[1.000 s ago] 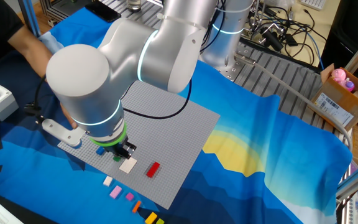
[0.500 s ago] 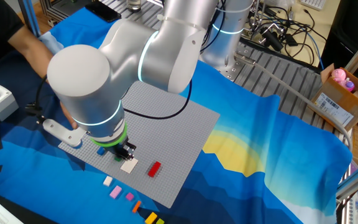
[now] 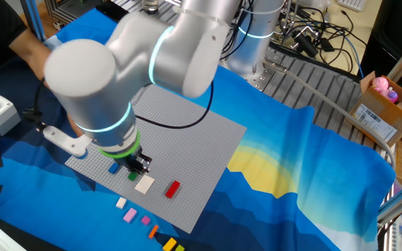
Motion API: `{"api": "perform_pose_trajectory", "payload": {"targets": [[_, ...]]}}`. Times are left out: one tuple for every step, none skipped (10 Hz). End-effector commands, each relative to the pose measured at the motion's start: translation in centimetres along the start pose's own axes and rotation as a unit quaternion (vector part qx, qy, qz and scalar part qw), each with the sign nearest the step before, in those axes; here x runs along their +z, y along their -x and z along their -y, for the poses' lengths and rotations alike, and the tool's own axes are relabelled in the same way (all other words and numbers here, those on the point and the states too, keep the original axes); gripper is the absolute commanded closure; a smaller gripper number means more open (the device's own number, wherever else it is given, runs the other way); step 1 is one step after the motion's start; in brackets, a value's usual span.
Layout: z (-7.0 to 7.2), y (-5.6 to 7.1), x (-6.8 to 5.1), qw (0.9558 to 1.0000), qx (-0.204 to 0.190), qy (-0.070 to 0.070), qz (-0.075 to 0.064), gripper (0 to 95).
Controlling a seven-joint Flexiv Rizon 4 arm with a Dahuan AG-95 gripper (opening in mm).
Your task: Stack small Lego blocks one on top of the other
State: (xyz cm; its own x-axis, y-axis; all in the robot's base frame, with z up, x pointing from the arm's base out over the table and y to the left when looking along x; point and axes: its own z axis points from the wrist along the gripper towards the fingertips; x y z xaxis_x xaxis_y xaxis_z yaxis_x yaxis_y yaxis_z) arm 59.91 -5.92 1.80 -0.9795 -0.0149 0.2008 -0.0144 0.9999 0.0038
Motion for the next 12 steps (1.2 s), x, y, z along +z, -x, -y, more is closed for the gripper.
{"api": "perform_pose_trajectory", "payload": {"targets": [[-0.2, -0.1, 0.0, 1.0000, 0.000, -0.001, 0.003, 95.0], [-0.2, 0.0, 0.1, 1.0000, 0.000, 0.000, 0.002, 95.0], [-0.4, 0.3, 0.6, 1.0000, 0.000, 0.000, 0.003, 95.0], [-0.6, 0.9, 1.6, 1.0000, -0.001, 0.001, 0.004, 95.0], [-0.7, 1.0, 1.7, 1.0000, -0.002, -0.003, 0.002, 95.0], [-0.5, 0.9, 1.1, 1.0000, -0.003, -0.003, -0.005, 95.0], [-0.4, 0.7, 0.2, 0.9998, -0.003, 0.000, -0.018, 95.0], [-0.5, 0.6, -0.6, 0.9997, 0.000, 0.002, -0.023, 95.0], [-0.8, 0.3, -1.3, 0.9999, 0.005, -0.001, -0.016, 95.0], [-0.7, -0.2, -1.9, 1.0000, 0.006, 0.002, -0.003, 95.0], [-0.5, -0.9, -2.9, 0.9999, 0.006, 0.007, 0.010, 95.0], [-0.2, -1.5, -3.8, 0.9998, 0.008, 0.011, 0.017, 95.0]]}}
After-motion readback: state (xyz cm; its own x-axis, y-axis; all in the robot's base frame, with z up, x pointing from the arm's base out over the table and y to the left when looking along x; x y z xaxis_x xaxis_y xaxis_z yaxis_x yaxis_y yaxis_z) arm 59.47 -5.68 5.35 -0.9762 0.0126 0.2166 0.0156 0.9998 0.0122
